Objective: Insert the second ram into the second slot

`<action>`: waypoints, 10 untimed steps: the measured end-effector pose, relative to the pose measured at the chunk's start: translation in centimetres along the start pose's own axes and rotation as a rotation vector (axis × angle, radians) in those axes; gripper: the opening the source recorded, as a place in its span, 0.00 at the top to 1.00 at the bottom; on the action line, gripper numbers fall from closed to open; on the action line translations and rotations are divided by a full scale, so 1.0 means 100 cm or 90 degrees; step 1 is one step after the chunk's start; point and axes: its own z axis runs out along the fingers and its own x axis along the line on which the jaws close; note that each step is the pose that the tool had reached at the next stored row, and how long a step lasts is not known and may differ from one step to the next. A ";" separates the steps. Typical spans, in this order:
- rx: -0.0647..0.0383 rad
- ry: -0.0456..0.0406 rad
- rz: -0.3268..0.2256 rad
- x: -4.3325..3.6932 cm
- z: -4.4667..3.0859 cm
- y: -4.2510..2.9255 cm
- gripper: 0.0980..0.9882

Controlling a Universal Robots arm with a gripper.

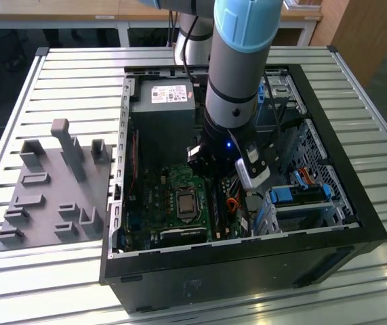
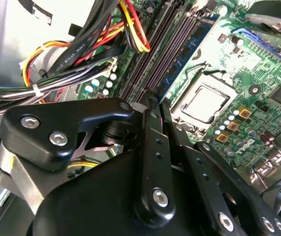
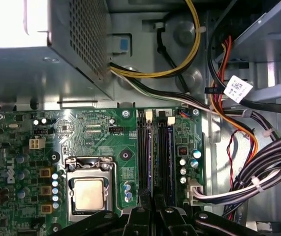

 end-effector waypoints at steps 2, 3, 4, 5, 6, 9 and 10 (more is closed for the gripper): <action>0.000 -0.0001 0.004 0.0000 0.0004 -0.0002 0.96; 0.000 -0.0001 0.004 0.0000 0.0004 -0.0002 0.96; 0.000 -0.0001 0.004 0.0000 0.0004 -0.0002 0.96; 0.000 -0.0001 0.004 -0.0002 0.0004 -0.0002 0.96; 0.000 -0.0001 0.004 -0.0006 0.0005 -0.0002 0.96; 0.000 -0.0001 0.004 -0.0008 0.0009 -0.0002 0.96; 0.000 -0.0002 0.004 -0.0011 0.0020 -0.0003 0.96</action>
